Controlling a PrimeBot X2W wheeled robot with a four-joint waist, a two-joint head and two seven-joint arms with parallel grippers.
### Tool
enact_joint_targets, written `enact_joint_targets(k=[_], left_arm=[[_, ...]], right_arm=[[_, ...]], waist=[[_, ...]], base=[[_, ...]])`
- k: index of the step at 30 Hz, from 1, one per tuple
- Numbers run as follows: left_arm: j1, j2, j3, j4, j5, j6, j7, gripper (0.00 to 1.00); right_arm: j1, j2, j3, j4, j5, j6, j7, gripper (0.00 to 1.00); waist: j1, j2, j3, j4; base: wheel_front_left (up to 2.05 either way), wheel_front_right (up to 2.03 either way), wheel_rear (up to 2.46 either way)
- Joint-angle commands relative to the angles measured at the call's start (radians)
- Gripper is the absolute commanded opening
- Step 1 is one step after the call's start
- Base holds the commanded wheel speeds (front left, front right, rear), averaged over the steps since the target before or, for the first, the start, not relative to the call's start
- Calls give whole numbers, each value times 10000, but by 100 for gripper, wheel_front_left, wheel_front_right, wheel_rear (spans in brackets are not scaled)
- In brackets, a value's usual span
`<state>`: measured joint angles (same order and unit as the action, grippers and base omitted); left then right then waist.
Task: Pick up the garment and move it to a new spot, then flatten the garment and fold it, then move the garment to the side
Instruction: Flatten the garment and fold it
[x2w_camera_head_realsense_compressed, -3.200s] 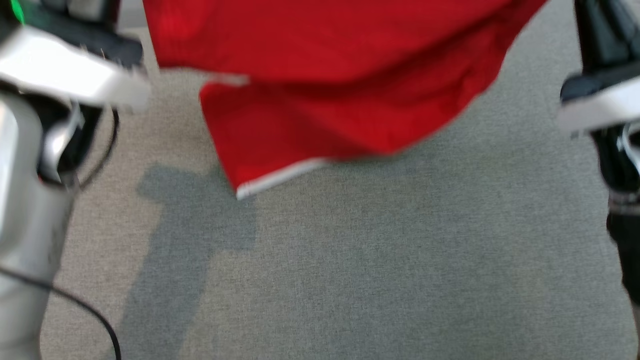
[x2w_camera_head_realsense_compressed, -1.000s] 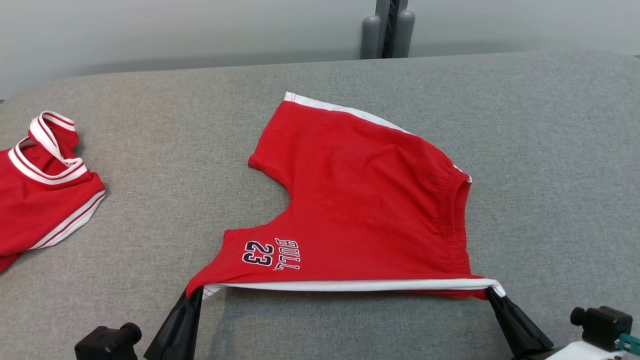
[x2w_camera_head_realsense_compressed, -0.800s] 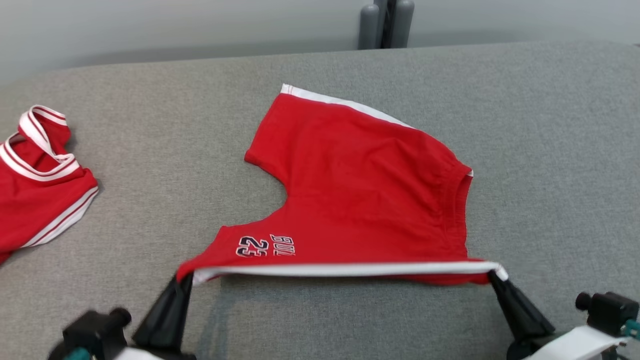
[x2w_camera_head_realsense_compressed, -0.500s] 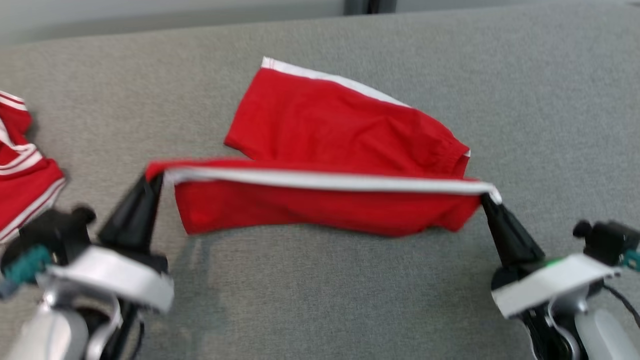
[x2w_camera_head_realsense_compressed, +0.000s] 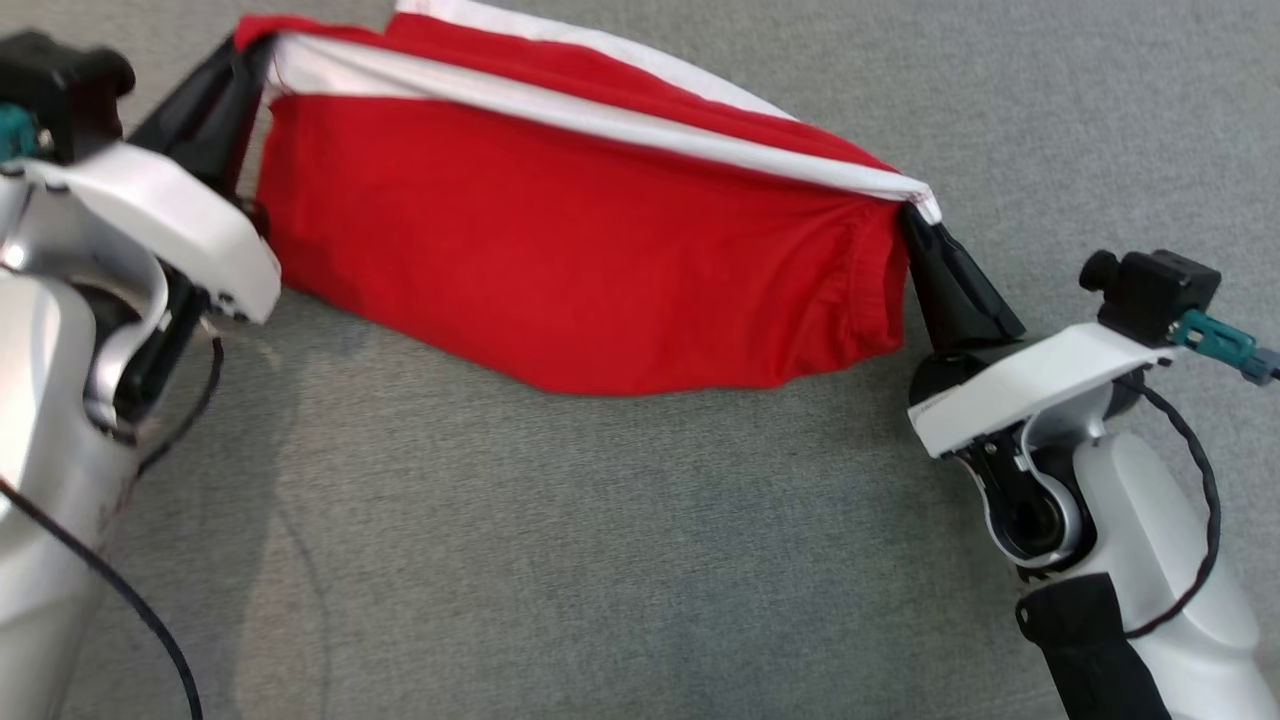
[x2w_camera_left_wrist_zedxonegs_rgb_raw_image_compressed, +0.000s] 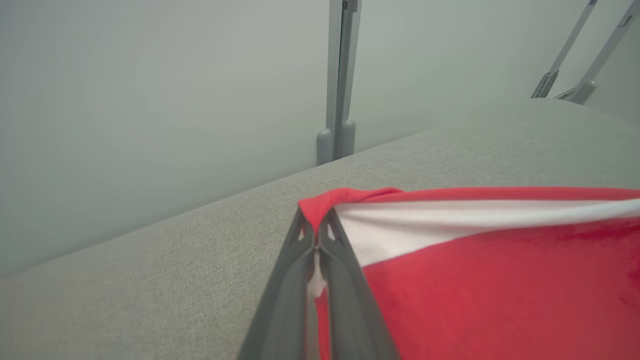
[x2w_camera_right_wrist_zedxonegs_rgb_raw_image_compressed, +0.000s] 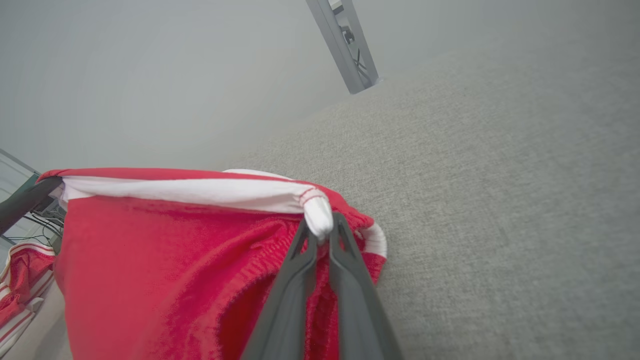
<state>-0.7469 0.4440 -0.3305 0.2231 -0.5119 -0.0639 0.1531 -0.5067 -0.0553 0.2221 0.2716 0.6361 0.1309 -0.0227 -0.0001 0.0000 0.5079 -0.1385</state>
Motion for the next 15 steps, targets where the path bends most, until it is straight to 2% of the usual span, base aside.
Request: enact_joint_targets(k=[1, 6, 13, 14, 15], left_arm=[[-236, 15, 19, 179, 69, -50, -89, 0], [-1493, -324, -393, 1857, 127, -392, -424, 0], [-2676, -726, -786, 4039, -137, -593, -846, 0], [-2770, -769, -840, 4262, -168, -613, -911, 21], [-2841, -862, -871, 4497, -291, -633, -954, 80]], right_arm=[[-136, -19, 10, 88, 100, -3, -105, 0], [-680, 10, 295, 702, 451, -3, -522, 0], [-1076, 26, 955, 1333, 1042, -3, -978, 0], [-1100, 27, 1026, 1403, 1128, -3, -1017, 0], [-1134, 30, 1132, 1461, 1211, -3, -1083, 16]], waist=[[1, 0, 299, -285], [1, 0, 657, -578], [1, 0, 881, -888], [1, 0, 889, -911], [1, 0, 886, -930]], base=[[0, 0, 0], [0, 0, 0], [0, 0, 0], [0, 0, 0], [0, 0, 0]])
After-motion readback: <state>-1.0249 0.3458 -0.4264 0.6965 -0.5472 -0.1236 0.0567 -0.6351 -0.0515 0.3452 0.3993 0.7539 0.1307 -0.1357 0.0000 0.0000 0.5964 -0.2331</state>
